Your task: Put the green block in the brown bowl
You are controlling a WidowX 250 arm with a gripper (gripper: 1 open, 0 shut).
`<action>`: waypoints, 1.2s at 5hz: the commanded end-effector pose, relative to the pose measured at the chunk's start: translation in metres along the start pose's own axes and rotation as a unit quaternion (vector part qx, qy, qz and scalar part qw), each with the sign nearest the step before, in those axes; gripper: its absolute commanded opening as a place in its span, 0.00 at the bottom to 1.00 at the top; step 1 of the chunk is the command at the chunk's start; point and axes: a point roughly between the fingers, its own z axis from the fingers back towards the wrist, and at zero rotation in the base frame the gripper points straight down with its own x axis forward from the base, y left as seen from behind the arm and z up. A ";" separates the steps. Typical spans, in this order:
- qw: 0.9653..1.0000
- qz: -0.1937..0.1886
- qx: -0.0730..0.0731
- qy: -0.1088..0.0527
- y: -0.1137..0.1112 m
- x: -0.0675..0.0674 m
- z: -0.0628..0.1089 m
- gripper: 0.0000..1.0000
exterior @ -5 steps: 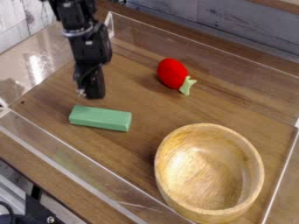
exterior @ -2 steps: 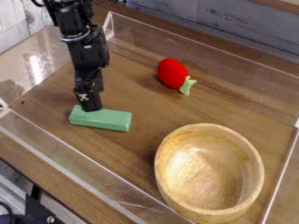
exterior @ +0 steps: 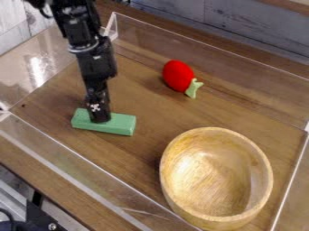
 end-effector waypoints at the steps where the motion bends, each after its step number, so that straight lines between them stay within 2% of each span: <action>1: 1.000 -0.002 0.012 -0.003 0.007 -0.002 0.003 1.00; 2: 1.000 -0.002 0.010 -0.002 0.009 -0.005 0.003 0.00; 4: 1.000 0.025 0.001 -0.002 0.016 -0.012 0.014 0.00; 5: 0.999 0.048 0.001 -0.005 0.015 -0.003 0.024 0.00; 6: 0.997 0.070 -0.006 -0.010 0.014 0.005 0.031 0.00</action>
